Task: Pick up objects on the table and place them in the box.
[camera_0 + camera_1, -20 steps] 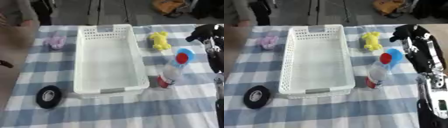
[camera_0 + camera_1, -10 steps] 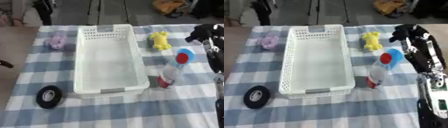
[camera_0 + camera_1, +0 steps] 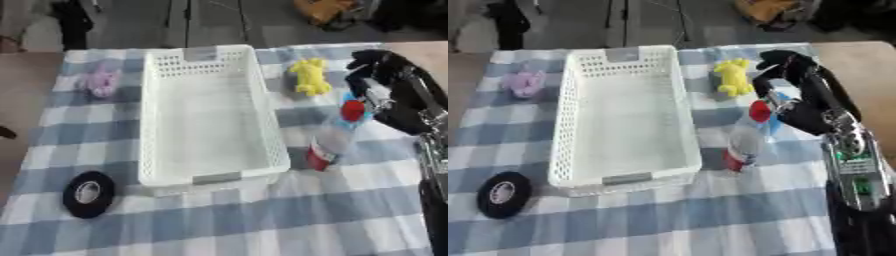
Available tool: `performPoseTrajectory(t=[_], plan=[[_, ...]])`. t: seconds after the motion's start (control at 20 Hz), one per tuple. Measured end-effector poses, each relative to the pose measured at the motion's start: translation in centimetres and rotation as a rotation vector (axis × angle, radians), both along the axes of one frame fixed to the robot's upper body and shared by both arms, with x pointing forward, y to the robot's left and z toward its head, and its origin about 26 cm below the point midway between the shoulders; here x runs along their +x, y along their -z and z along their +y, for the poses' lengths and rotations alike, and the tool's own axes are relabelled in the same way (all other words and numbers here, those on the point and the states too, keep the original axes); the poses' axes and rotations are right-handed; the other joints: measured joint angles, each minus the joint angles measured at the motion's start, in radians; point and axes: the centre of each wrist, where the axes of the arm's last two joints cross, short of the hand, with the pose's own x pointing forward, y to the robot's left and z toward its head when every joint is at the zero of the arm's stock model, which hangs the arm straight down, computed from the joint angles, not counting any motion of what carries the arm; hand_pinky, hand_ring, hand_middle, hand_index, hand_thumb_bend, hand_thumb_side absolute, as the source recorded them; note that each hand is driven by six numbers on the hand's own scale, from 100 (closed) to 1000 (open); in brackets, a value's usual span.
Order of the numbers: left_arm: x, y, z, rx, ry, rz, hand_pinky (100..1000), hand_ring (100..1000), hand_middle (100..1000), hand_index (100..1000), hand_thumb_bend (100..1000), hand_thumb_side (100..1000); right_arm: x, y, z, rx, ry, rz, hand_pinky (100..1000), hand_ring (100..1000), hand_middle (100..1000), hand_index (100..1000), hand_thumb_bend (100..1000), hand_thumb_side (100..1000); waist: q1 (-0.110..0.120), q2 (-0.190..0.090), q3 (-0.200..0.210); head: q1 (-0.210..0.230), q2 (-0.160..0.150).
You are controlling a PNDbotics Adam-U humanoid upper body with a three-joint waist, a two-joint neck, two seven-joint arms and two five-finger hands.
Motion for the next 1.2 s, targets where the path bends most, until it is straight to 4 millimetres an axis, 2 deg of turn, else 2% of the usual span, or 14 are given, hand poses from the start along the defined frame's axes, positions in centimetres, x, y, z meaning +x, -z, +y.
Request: performPoseTrajectory(t=[0.5, 0.8, 1.2], plan=[[0.0, 0.1, 0.0, 0.002, 0.004, 0.004, 442, 932, 877, 867, 573, 945, 0.7, 0.5, -1.2, -0.155, 0.104, -0.008, 816, 688, 711, 844, 556, 540, 0.000, -0.009, -0.006, -0.046, 0.027], [0.0, 0.1, -0.1, 0.003, 0.008, 0.005, 442, 932, 877, 867, 572, 946, 0.7, 1.0, -1.6, -0.200, 0.141, -0.005, 814, 681, 708, 845, 550, 558, 0.000, -0.027, -0.006, -0.052, 0.031], [0.0, 0.1, -0.1, 0.004, 0.009, 0.006, 442, 932, 877, 867, 570, 947, 0.3, 2.6, -1.9, -0.220, 0.150, 0.039, 806, 664, 703, 844, 523, 559, 0.000, -0.086, -0.005, -0.056, 0.031]])
